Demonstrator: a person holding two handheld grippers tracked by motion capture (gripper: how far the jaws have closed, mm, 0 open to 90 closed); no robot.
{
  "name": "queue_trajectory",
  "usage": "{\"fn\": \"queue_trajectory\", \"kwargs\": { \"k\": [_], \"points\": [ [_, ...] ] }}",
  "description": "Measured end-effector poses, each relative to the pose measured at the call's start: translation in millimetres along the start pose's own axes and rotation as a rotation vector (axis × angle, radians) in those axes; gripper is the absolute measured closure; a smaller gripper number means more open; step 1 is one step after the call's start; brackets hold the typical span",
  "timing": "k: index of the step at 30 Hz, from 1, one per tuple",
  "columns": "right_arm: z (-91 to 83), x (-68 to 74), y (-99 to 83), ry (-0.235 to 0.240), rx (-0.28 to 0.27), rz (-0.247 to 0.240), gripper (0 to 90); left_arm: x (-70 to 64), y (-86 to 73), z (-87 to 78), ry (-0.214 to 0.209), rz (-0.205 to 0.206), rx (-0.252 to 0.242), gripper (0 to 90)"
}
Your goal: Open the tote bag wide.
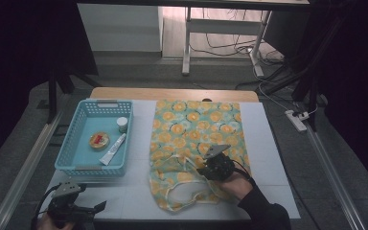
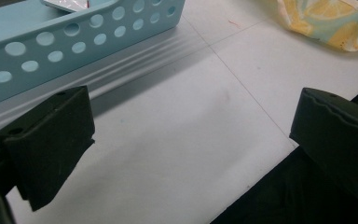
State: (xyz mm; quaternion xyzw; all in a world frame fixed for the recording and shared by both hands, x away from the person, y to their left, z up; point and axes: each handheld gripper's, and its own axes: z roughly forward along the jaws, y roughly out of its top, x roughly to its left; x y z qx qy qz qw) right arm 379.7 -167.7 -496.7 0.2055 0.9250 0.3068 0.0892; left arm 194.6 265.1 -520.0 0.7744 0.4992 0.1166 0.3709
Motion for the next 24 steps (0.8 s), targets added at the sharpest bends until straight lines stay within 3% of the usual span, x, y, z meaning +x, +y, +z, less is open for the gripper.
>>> {"fn": "queue_trajectory", "kwargs": {
  "k": [1,3,5,8,9,15,19,20,21,22,24],
  "points": [
    [2.3,-0.4,-0.6,0.001,0.002,0.005,53.0,0.0,0.0,0.1,0.000,0.001,0.000,0.0],
    [3.8,-0.3,-0.9,0.001,0.005,0.005,48.2,-0.1,0.0,0.1,0.001,0.001,0.001,0.0],
    [9.0,1.3,-1.3,0.008,0.010,0.001,32.8,0.0,0.0,0.0,0.000,0.001,0.001,0.0],
    [13.0,2.4,-1.2,0.005,0.018,-0.009,25.4,0.0,0.0,0.1,0.001,0.001,0.001,0.0],
    [16.5,1.7,-1.3,-0.021,0.025,-0.015,23.6,-0.1,0.0,0.1,0.001,0.001,0.001,0.0],
    [21.4,-8.5,-0.8,-0.064,0.060,-0.021,23.4,0.1,0.0,0.1,-0.001,0.000,0.001,0.0],
    [25.5,-13.5,0.5,-0.047,0.057,-0.019,27.1,0.1,0.0,0.3,0.000,0.000,0.001,0.0],
    [25.9,-13.6,1.5,-0.043,0.058,-0.024,30.6,0.1,0.1,0.4,0.002,0.000,0.001,0.0],
    [26.6,-14.2,3.7,-0.028,0.064,-0.029,40.6,0.0,0.1,0.4,0.002,0.000,0.002,0.0],
    [26.6,-14.2,3.7,-0.028,0.064,-0.029,40.6,0.0,0.1,0.3,0.001,0.001,0.002,0.0],
    [27.2,-16.5,4.6,0.002,0.057,-0.014,50.6,0.0,0.1,0.1,0.001,0.001,0.003,0.0]
  ]
}}
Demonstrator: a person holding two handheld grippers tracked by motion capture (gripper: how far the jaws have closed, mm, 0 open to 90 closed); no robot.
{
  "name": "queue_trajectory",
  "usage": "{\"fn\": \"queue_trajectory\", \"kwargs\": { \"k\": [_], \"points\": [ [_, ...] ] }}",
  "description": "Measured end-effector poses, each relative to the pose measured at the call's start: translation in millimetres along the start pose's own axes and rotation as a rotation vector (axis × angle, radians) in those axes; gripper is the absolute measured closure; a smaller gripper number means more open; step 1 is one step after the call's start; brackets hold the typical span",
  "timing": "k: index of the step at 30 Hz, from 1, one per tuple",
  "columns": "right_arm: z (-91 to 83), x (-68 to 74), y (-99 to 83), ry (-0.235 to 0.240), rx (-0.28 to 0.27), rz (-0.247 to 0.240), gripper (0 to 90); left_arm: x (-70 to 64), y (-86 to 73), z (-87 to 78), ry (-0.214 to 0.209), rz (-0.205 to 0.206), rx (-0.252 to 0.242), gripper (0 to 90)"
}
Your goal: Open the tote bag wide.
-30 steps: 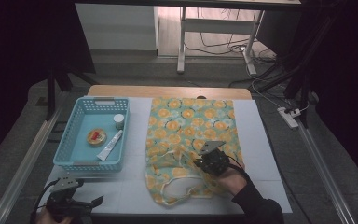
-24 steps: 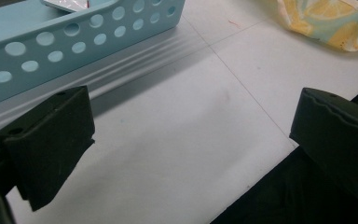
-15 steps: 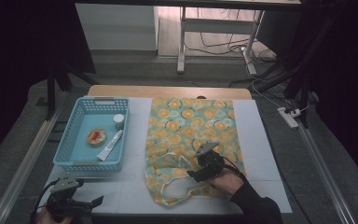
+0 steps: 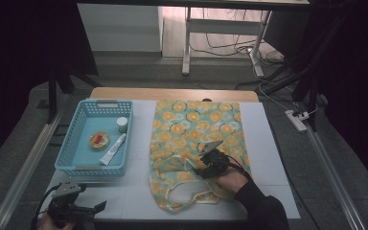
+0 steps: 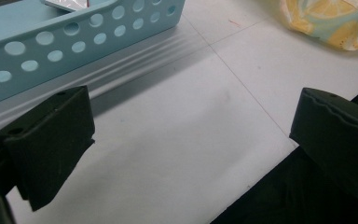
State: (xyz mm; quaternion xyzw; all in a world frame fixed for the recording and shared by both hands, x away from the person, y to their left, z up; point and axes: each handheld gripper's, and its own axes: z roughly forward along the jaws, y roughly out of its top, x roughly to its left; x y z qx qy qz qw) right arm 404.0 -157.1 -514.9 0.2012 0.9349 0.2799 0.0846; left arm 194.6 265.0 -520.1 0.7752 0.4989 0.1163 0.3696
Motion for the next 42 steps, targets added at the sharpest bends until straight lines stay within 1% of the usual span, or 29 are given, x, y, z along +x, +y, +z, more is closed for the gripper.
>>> {"fn": "queue_trajectory", "kwargs": {
  "k": [2,4,5,6,7,8,10,11,12,15,16,18,19,22,24,25,26,28,29,30,33,34,36,38,39,40,42],
  "points": [
    [-0.9,-2.3,0.3,0.001,-0.003,0.003,65.7,0.1,-0.1,-0.1,-0.001,0.000,-0.001,0.0],
    [-2.1,-5.4,0.0,0.000,0.000,0.003,76.3,0.2,-0.1,-0.1,-0.001,0.000,-0.001,0.0],
    [-2.5,-7.5,-0.7,-0.007,0.000,-0.001,85.7,0.1,-0.1,0.0,0.000,0.000,-0.001,0.0],
    [-2.5,-7.5,-0.7,-0.007,0.000,-0.001,85.7,0.0,-0.1,0.0,0.000,0.000,-0.001,0.0],
    [-3.0,-7.8,-0.6,-0.011,0.003,-0.011,88.0,0.0,0.0,0.0,0.001,0.001,0.000,0.0],
    [-3.6,-7.4,-0.2,-0.017,0.011,-0.016,88.6,0.0,0.0,0.0,0.001,0.001,0.000,0.0],
    [-4.9,-7.2,0.8,-0.020,0.009,-0.013,89.0,0.1,0.0,0.1,0.000,0.000,-0.001,0.0],
    [-8.0,-7.9,2.3,-0.017,-0.004,-0.010,89.1,0.1,0.0,0.1,0.001,-0.002,-0.002,0.0],
    [-8.0,-7.9,2.3,-0.017,-0.004,-0.010,89.1,0.2,0.0,0.2,0.001,-0.003,-0.002,0.0],
    [-13.5,-9.2,5.0,-0.008,-0.028,0.001,89.2,0.2,0.0,0.1,0.001,-0.003,-0.002,0.0],
    [-15.1,-9.7,5.8,-0.003,-0.035,0.001,89.2,0.2,0.0,0.2,0.001,-0.004,-0.002,0.0],
    [-20.5,-10.1,9.7,0.006,-0.056,-0.016,89.2,0.3,0.0,0.1,0.001,-0.005,-0.002,0.0],
    [-20.5,-10.1,9.7,0.006,-0.056,-0.016,89.2,0.3,0.0,0.2,0.002,-0.005,-0.003,0.0],
    [-28.1,-10.8,17.0,0.006,-0.075,-0.028,89.2,0.5,-0.1,0.1,0.001,-0.007,-0.004,0.0],
    [-33.5,-12.5,22.6,0.009,-0.093,-0.019,89.2,0.6,-0.1,0.0,0.000,-0.008,-0.004,0.0],
    [-39.3,-14.5,28.3,0.012,-0.110,-0.013,89.2,0.5,-0.2,0.0,0.000,-0.009,-0.005,0.0],
    [-39.3,-14.5,28.3,0.012,-0.110,-0.013,89.2,0.6,-0.1,0.0,0.000,-0.008,-0.004,0.0],
    [-44.9,-16.2,34.2,0.007,-0.123,-0.015,89.2,0.5,-0.1,0.1,0.000,-0.007,-0.005,0.0],
    [-50.1,-17.6,40.0,0.002,-0.135,-0.022,89.3,0.5,-0.1,0.1,0.000,-0.007,-0.004,0.0],
    [-50.1,-17.6,40.0,0.002,-0.135,-0.022,89.3,0.5,-0.1,0.1,0.000,-0.007,-0.004,0.0],
    [-56.7,-18.2,48.7,-0.009,-0.147,-0.032,89.2,0.6,-0.1,-0.1,-0.001,-0.008,-0.003,0.0],
    [-58.6,-18.1,51.5,-0.014,-0.149,-0.039,89.2,0.6,-0.1,-0.1,-0.001,-0.008,-0.004,0.0],
    [-63.5,-18.0,59.1,-0.025,-0.160,-0.070,89.2,0.5,-0.2,0.0,-0.001,-0.008,-0.006,0.0],
    [-65.1,-18.2,61.6,-0.030,-0.160,-0.078,89.2,0.5,-0.2,0.0,-0.001,-0.008,-0.006,0.0],
    [-66.6,-18.7,64.1,-0.035,-0.165,-0.081,89.2,0.5,-0.2,-0.1,-0.001,-0.008,-0.006,0.0],
    [-69.6,-21.0,69.0,-0.031,-0.180,-0.074,89.3,0.5,-0.2,-0.1,-0.001,-0.008,-0.006,0.0],
    [-71.4,-22.4,71.5,-0.030,-0.189,-0.068,89.3,0.6,-0.1,-0.1,-0.002,-0.006,-0.005,0.0]
  ]
}}
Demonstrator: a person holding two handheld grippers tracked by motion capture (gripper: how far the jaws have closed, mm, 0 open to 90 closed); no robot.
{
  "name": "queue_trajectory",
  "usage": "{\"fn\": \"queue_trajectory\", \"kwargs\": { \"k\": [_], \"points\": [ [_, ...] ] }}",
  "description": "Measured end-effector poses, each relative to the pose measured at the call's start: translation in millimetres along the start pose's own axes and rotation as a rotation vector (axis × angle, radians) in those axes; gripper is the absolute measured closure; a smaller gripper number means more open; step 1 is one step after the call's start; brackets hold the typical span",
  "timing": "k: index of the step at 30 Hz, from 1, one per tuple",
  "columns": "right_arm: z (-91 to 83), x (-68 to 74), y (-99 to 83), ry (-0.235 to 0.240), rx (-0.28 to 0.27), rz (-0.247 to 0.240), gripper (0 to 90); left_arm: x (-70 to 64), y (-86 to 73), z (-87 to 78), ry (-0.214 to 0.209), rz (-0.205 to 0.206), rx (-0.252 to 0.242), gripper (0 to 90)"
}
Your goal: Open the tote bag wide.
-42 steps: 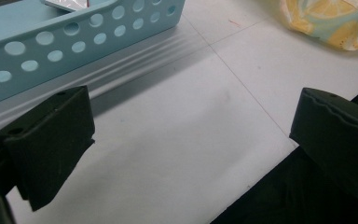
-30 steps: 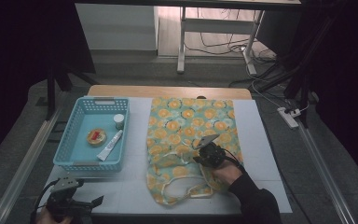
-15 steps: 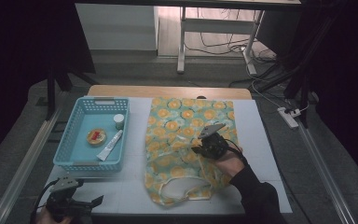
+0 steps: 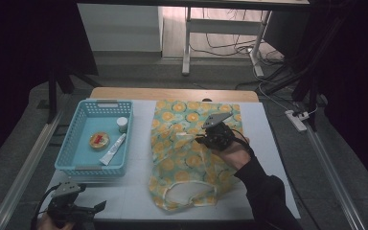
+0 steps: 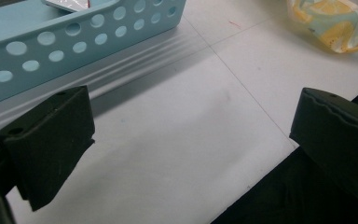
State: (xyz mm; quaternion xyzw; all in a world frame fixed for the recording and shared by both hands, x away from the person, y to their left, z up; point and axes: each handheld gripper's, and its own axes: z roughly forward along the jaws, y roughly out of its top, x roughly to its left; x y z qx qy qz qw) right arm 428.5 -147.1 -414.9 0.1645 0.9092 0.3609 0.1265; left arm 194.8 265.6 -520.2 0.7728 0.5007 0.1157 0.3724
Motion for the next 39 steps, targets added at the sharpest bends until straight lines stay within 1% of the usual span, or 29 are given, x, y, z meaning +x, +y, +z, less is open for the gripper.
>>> {"fn": "queue_trajectory", "kwargs": {
  "k": [4,5,12,13,22,32,39],
  "points": [
    [-5.0,-6.6,9.9,0.003,-0.030,0.020,89.3,0.0,-0.1,0.0,-0.001,-0.001,-0.002,0.0],
    [-7.4,-9.1,14.5,0.008,-0.045,0.028,89.3,0.1,-0.1,0.0,-0.001,-0.001,-0.002,0.0],
    [-13.1,-14.2,26.4,0.000,-0.062,0.037,89.3,0.0,0.0,0.0,-0.002,0.002,0.001,0.0],
    [-15.5,-16.2,29.6,-0.007,-0.072,0.037,89.3,0.0,0.0,0.1,-0.001,0.000,0.000,0.0],
    [-24.1,-20.3,39.9,-0.028,-0.104,0.044,89.3,0.1,0.1,0.3,-0.002,0.002,0.002,0.0],
    [-32.9,-23.3,54.6,-0.034,-0.113,0.023,89.2,0.2,0.2,0.3,-0.004,0.002,0.003,0.0],
    [-31.7,-22.9,54.7,-0.026,-0.107,0.002,89.2,0.0,0.1,0.0,-0.002,0.001,0.001,0.0]
  ]
}}
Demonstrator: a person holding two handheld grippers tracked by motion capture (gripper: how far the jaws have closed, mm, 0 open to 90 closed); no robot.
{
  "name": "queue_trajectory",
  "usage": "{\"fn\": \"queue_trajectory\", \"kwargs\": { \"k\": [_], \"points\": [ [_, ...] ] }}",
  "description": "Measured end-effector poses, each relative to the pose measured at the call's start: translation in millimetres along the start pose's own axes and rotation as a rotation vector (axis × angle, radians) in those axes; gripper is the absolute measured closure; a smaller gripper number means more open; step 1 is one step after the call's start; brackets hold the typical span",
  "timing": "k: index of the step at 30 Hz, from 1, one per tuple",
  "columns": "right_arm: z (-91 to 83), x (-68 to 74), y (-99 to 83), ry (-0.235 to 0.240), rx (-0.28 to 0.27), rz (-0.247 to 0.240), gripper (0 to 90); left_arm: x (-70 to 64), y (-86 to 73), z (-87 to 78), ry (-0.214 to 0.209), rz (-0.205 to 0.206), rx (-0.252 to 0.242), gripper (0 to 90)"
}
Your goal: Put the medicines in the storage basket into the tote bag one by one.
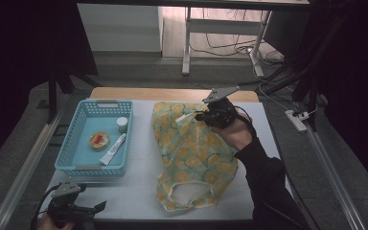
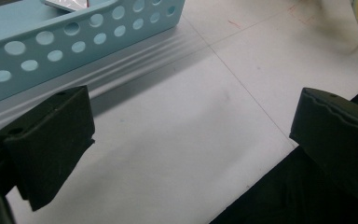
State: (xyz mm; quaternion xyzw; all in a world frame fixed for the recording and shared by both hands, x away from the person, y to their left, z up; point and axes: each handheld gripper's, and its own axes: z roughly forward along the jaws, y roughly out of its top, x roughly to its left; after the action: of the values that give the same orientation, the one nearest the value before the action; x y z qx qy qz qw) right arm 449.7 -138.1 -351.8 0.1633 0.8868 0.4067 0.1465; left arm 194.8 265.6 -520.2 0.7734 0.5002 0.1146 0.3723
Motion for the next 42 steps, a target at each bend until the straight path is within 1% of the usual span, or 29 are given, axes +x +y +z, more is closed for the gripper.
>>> {"fn": "queue_trajectory", "kwargs": {
  "k": [3,7,10,11,15,16,19,21,24,26,28,30,32,35,37,38,39,42],
  "points": [
    [0.8,0.3,-1.4,0.003,0.000,0.001,89.2,0.6,0.0,-0.3,0.000,-0.005,-0.004,0.0],
    [1.6,-0.8,-2.0,0.007,-0.002,0.014,89.2,0.7,-0.5,-1.6,0.006,-0.013,-0.014,0.0],
    [2.0,-0.3,-1.9,0.009,-0.002,0.012,89.2,0.5,-0.9,-2.6,0.022,-0.015,-0.031,0.0],
    [2.0,-0.1,-1.9,0.009,-0.003,0.012,89.3,0.4,-0.8,-3.2,0.027,-0.012,-0.033,0.0],
    [1.8,0.3,-3.2,0.014,-0.005,0.017,89.2,0.9,-0.6,-3.7,0.020,0.000,-0.031,0.0],
    [1.8,0.3,-3.2,0.014,-0.005,0.017,89.2,0.8,-0.6,-3.9,0.020,-0.002,-0.032,0.0],
    [2.5,-0.7,-4.9,0.017,-0.006,0.022,89.2,0.8,0.7,-6.1,0.020,0.001,-0.042,0.0],
    [2.6,-1.0,-5.4,0.018,-0.006,0.023,89.2,0.6,2.0,-8.2,0.024,0.012,-0.053,0.0],
    [2.0,-1.4,-5.0,0.015,-0.004,0.024,89.2,1.6,4.0,-10.1,0.003,0.022,-0.056,0.0],
    [1.8,-1.2,-4.2,0.011,0.000,0.023,89.2,2.4,5.2,-11.1,0.000,0.030,-0.059,0.0],
    [1.7,-0.7,-3.6,0.008,0.001,0.020,89.2,3.6,7.2,-12.2,-0.016,0.035,-0.061,0.0],
    [1.6,-0.2,-3.0,0.005,0.003,0.016,89.2,4.1,9.4,-13.9,-0.023,0.041,-0.083,0.0],
    [1.7,-0.1,-2.8,0.007,0.002,0.015,89.2,5.2,11.6,-16.4,-0.031,0.036,-0.107,0.0],
    [1.8,-0.2,-3.0,0.007,0.004,0.012,89.2,7.1,14.7,-18.7,-0.025,0.034,-0.123,0.0],
    [1.5,-0.4,-3.3,0.003,0.008,0.011,89.2,7.2,16.9,-18.7,-0.008,0.040,-0.125,0.0],
    [1.1,-0.5,-3.5,0.002,0.007,0.012,89.2,7.0,18.3,-19.1,0.001,0.050,-0.130,0.0],
    [0.6,-0.8,-3.7,0.001,0.005,0.013,89.2,6.9,19.6,-19.8,0.003,0.050,-0.132,0.0],
    [-0.5,-1.3,-4.4,0.000,0.002,0.016,89.2,8.3,23.5,-21.4,0.007,0.034,-0.129,0.0]
  ]
}}
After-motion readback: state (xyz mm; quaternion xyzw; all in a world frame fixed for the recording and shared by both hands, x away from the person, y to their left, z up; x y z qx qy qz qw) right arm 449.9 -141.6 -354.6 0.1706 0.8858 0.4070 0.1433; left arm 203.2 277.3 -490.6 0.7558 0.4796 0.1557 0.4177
